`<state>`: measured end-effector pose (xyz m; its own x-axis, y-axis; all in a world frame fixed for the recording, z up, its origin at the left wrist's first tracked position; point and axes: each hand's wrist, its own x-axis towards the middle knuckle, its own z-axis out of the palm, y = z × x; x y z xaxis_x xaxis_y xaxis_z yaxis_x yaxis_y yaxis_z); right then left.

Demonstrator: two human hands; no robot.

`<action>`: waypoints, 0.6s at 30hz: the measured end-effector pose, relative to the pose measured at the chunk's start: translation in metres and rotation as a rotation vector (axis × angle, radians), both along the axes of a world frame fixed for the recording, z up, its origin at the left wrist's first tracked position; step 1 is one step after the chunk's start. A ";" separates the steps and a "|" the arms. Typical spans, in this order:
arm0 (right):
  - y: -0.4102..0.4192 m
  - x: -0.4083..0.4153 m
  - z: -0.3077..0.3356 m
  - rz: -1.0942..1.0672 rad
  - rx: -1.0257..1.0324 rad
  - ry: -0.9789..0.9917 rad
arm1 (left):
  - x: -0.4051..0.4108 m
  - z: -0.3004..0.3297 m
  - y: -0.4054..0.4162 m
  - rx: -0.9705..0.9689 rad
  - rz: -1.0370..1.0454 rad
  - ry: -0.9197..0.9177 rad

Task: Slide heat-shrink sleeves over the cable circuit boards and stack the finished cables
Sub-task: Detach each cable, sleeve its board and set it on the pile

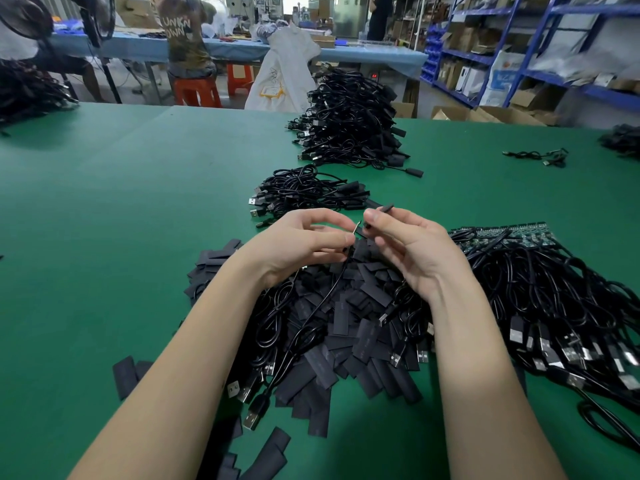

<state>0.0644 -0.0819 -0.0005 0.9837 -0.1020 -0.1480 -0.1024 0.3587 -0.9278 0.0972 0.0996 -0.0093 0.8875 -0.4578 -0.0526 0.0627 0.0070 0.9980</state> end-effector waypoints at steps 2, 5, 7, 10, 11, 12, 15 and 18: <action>0.001 0.000 0.000 -0.013 0.050 0.001 | 0.000 0.000 -0.001 0.007 -0.013 -0.017; 0.001 0.000 0.000 -0.016 0.085 -0.015 | 0.000 0.000 -0.002 0.010 0.000 -0.022; 0.001 0.000 0.000 -0.013 0.091 -0.027 | 0.000 0.000 -0.002 0.011 0.006 -0.023; 0.001 0.001 0.000 -0.016 0.067 -0.035 | 0.000 -0.001 -0.002 0.012 0.008 -0.028; 0.001 0.001 0.000 -0.023 0.061 -0.036 | -0.001 -0.001 -0.002 0.012 0.011 -0.029; 0.001 0.001 0.000 -0.029 0.056 -0.037 | -0.001 -0.001 -0.002 0.009 0.014 -0.030; 0.001 0.002 -0.001 -0.030 0.031 -0.045 | -0.001 -0.002 -0.002 0.011 0.023 -0.038; 0.002 0.002 -0.002 -0.023 0.012 -0.049 | -0.001 -0.002 -0.003 0.009 0.023 -0.046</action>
<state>0.0665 -0.0803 -0.0023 0.9872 -0.1232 -0.1010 -0.0486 0.3713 -0.9272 0.0961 0.0967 -0.0113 0.8994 -0.4368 -0.0153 0.0164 -0.0014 0.9999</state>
